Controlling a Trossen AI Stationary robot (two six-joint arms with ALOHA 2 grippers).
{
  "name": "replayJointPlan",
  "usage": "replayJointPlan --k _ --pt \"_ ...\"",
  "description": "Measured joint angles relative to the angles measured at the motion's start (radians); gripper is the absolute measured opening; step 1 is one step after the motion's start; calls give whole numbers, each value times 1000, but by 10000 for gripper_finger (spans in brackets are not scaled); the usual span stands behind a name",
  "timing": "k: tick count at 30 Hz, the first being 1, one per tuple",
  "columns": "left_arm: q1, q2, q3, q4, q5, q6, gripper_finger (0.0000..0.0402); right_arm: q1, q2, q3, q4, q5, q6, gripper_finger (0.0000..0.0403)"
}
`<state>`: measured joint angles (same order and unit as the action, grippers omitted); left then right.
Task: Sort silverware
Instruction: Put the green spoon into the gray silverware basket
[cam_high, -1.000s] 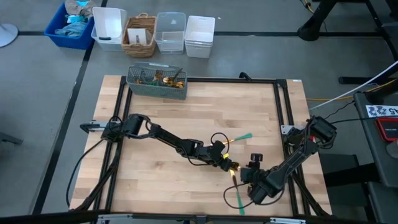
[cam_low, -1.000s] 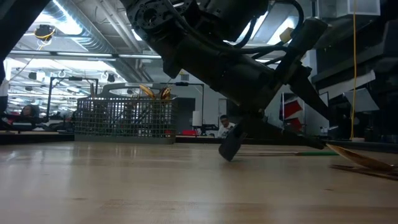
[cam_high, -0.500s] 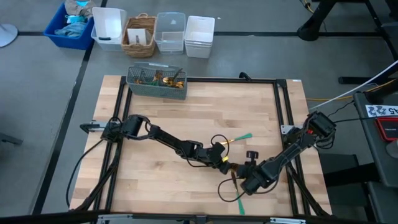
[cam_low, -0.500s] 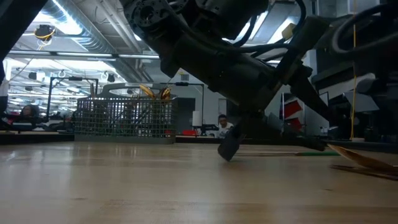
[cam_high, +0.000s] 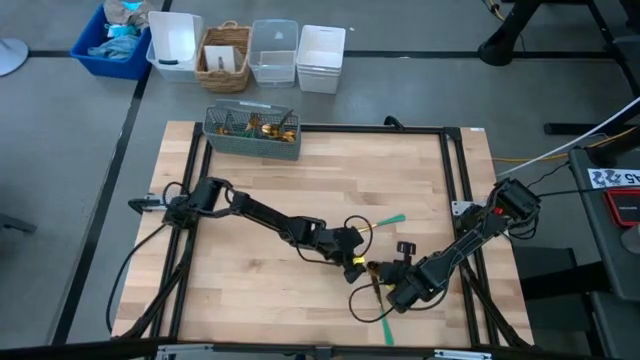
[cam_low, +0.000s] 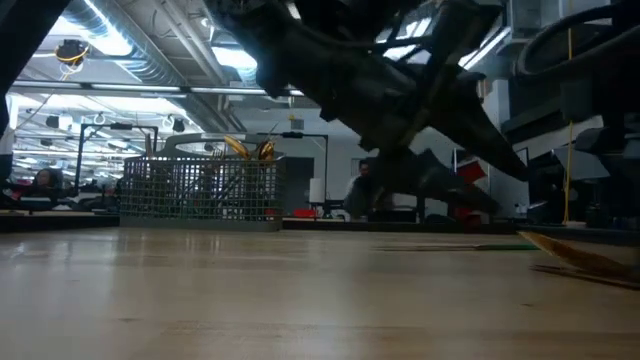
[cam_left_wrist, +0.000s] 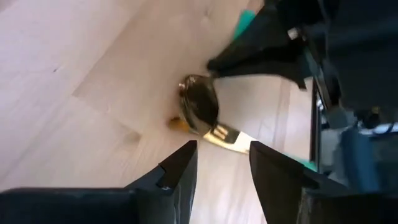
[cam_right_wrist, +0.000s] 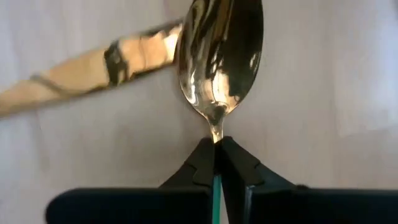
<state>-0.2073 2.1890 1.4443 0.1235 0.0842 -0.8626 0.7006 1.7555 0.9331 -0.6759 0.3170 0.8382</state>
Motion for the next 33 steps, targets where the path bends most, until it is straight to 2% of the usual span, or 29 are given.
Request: replayJointPlan --k 6,10,14,19,24,29,33 --pt "-3 -100 1 -153 -91 121 139 -21 -31 -2 6 195 26 16" --pt "-2 -185 1 -322 -220 191 139 -59 -37 -2 14 224 15 16" --pt "-2 -300 1 -499 -378 236 139 -124 -39 -1 54 284 -65 10" --pt "-3 -444 2 -768 -569 261 139 -219 -40 -1 142 285 -203 13" --pt "-2 -579 2 -1058 -701 218 139 -323 -41 0 284 267 -400 12" --pt "-4 -693 2 -1324 -736 167 139 -433 -42 9 448 193 -598 13" --pt "-9 -803 -73 -1387 -734 167 139 -512 -42 77 505 137 -723 12"
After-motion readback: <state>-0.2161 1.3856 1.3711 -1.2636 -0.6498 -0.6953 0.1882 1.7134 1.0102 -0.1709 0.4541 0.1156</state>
